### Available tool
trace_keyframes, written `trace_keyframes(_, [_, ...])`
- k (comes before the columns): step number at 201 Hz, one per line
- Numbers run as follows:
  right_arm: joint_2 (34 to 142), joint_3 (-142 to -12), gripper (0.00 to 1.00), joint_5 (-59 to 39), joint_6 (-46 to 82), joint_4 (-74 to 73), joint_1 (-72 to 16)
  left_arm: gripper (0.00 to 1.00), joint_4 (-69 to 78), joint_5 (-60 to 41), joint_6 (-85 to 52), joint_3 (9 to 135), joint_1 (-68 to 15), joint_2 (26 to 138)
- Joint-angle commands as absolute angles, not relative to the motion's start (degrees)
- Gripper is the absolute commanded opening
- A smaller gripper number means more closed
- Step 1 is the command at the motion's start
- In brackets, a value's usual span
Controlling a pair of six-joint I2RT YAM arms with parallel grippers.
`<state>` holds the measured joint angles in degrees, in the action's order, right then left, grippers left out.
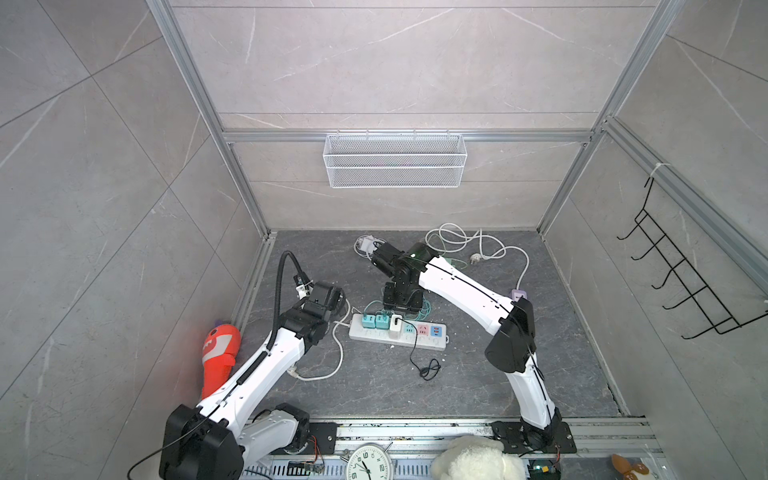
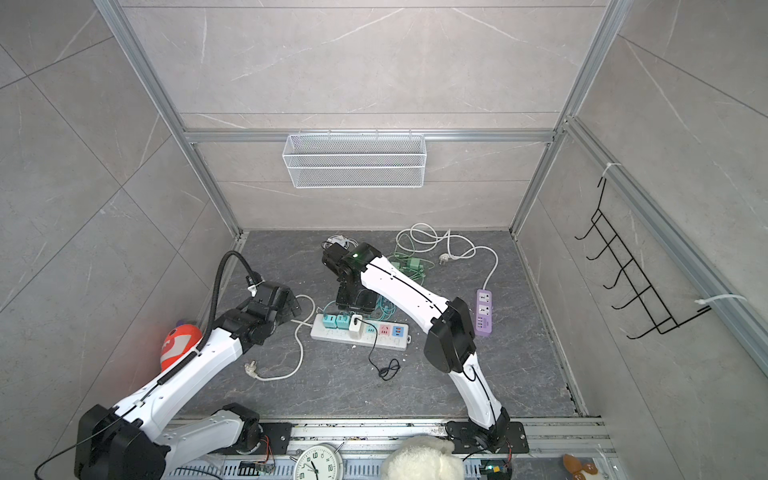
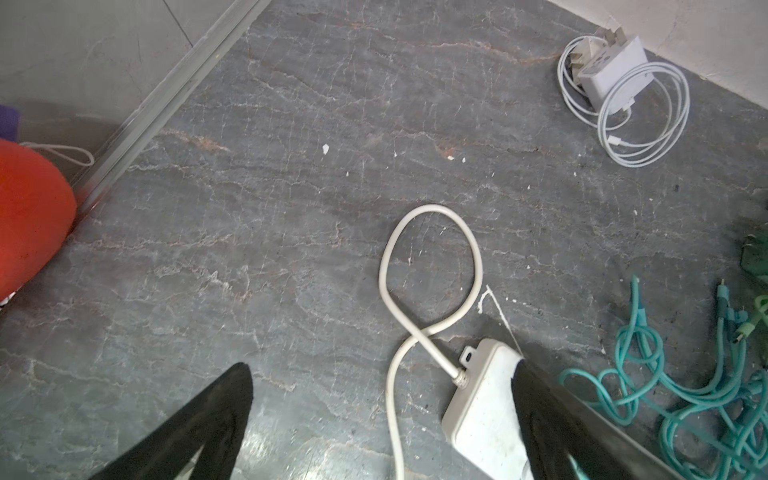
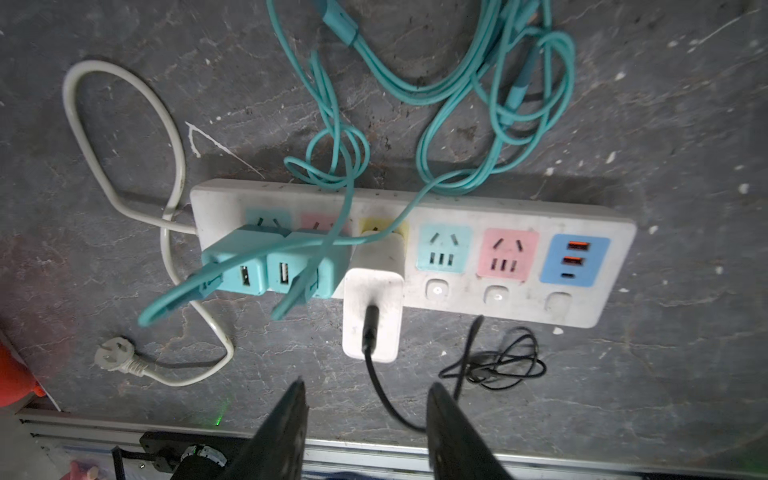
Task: Insert the plug
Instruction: 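Open the right gripper and lift off the charger while left gripper reaches toward white chargers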
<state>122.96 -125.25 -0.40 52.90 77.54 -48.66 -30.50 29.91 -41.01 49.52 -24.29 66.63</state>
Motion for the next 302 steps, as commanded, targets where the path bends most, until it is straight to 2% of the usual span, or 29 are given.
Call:
trace_keyframes(1, [117.9, -121.1, 0.49, 5.9, 48.8, 75.3, -48.3, 1.0, -22.2, 30.5, -36.8, 54.0, -23.3, 71.4])
trace_keyframes(33, [110.9, -110.2, 0.49, 12.4, 43.3, 66.7, -45.9, 1.0, -18.3, 24.3, -33.6, 62.8, -20.7, 82.9])
trace_keyframes(55, [104.3, -98.0, 0.49, 15.4, 41.5, 54.9, -43.6, 1.0, -19.2, 19.9, -32.9, 72.4, -18.6, 93.0])
trace_keyframes(83, [98.2, -87.0, 0.49, 11.2, 37.2, 41.4, -39.4, 1.0, -14.9, 14.0, -29.2, 81.8, -18.1, 103.9])
trace_keyframes(119, [97.7, -85.0, 0.49, 8.7, 30.6, 39.9, -35.7, 0.99, -16.1, 6.2, -26.7, 94.1, -17.2, 116.4])
trace_keyframes(144, [96.7, -82.1, 0.49, 6.0, 28.8, 36.9, -33.4, 0.99, -20.3, 5.9, -29.8, 102.7, -16.3, 122.9])
trace_keyframes(209, [96.0, -78.2, 0.48, 1.8, 21.7, 33.4, -31.7, 0.99, -17.6, 10.0, -41.5, 108.8, -15.8, 130.6])
trace_keyframes(302, [95.9, -76.2, 0.46, -0.6, 17.2, 32.7, -31.6, 0.98, -5.5, 11.2, -54.2, 108.3, -15.8, 135.9])
